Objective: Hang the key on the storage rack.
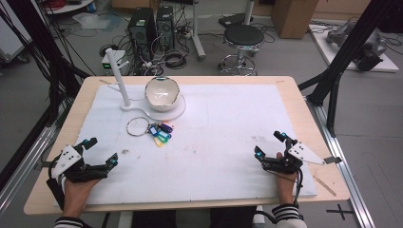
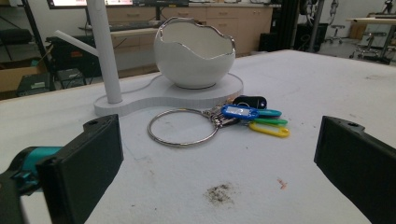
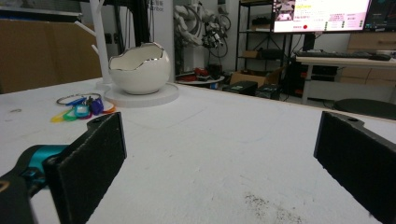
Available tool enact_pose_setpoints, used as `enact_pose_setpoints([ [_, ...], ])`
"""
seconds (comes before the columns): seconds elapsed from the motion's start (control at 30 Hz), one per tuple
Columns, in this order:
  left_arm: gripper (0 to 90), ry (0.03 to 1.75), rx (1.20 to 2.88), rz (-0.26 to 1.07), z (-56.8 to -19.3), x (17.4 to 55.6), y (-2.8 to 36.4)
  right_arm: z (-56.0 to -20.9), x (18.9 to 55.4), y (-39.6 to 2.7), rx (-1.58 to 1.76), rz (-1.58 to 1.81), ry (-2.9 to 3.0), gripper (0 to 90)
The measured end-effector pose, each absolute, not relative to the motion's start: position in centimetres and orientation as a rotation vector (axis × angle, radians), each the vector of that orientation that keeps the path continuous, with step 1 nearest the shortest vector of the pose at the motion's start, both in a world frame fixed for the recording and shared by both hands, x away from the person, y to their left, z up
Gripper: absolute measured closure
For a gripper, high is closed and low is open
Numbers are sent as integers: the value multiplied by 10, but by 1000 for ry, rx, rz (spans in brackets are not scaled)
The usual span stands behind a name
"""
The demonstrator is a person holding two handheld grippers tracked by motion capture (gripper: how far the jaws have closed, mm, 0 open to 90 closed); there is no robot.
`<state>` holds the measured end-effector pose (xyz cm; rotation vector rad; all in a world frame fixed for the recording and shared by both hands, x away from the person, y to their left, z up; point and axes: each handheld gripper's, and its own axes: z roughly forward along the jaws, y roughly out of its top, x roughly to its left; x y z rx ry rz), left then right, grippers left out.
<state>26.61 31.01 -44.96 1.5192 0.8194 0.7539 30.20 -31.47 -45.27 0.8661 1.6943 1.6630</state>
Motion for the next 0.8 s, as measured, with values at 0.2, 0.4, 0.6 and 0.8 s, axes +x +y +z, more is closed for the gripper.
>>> enact_pose_setpoints([
  [0.2, 17, 823, 1519, 746, -449, 267, 310, -453, 302, -314, 861, 1658, 1698, 18],
  [0.4, 17, 823, 1515, 741, -449, 267, 310, -453, 302, -314, 862, 1658, 1699, 18],
  [0.6, 17, 831, 1514, 724, -449, 268, 312, -453, 302, -314, 861, 1655, 1697, 18],
  [0.8, 17, 828, 1531, 727, -441, 275, 317, -453, 302, -314, 862, 1657, 1697, 19],
])
